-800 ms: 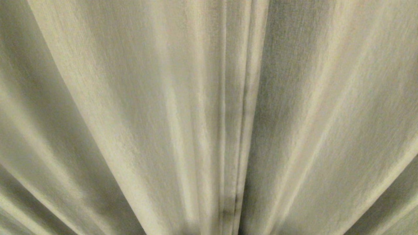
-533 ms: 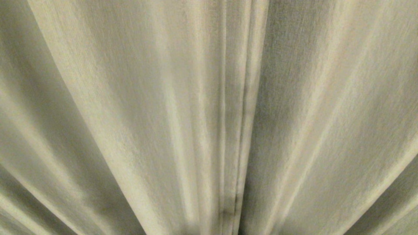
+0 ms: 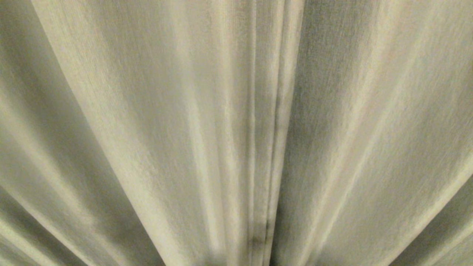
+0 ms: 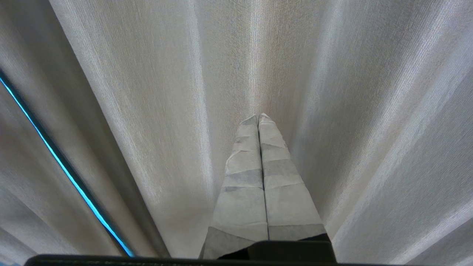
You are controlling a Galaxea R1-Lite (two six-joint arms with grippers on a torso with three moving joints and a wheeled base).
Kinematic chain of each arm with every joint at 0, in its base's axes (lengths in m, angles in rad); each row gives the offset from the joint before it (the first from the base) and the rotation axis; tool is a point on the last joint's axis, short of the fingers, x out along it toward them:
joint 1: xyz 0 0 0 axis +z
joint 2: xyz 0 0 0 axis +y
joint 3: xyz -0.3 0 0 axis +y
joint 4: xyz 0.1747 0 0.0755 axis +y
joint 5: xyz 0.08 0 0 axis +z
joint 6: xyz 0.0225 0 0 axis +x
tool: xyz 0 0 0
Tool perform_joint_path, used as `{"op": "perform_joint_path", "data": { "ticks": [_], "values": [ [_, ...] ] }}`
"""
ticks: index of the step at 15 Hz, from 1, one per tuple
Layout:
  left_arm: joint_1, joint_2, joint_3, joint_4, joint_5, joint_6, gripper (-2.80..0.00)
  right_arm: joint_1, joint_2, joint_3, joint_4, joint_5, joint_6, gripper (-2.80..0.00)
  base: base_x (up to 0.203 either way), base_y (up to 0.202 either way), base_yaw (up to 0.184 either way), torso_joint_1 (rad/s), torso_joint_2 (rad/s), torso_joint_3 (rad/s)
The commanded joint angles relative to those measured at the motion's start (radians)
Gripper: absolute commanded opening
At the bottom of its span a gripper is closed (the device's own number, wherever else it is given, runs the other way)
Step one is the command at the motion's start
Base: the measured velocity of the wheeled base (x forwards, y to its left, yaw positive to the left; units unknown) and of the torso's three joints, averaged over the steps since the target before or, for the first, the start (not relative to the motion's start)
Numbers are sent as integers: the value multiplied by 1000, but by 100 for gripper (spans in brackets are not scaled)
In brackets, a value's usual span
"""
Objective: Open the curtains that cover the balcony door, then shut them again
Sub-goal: Pull the outer curtains open on both sides
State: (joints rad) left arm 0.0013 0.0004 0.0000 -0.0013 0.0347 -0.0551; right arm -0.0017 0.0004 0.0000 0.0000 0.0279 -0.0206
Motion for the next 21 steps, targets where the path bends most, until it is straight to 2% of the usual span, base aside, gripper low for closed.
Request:
{"op": "perform_joint_path", "data": {
  "ticks": [1, 14, 17, 21],
  "values": [
    [2, 0, 0, 0, 1, 0, -280, 0, 0, 0, -1, 1, -1, -280, 0, 0, 0, 0, 0, 0],
    [0, 0, 0, 0, 1, 0, -280, 0, 2, -8, -5, 3, -26, -280, 0, 0, 0, 0, 0, 0],
    [0, 0, 0, 0, 1, 0, -280, -1, 47, -101, -5, 52, -15, -280, 0, 0, 0, 0, 0, 0],
    [0, 0, 0, 0, 1, 0, -280, -4, 161, -271, -13, 60, -16, -280, 0, 0, 0, 0, 0, 0]
  ]
}}
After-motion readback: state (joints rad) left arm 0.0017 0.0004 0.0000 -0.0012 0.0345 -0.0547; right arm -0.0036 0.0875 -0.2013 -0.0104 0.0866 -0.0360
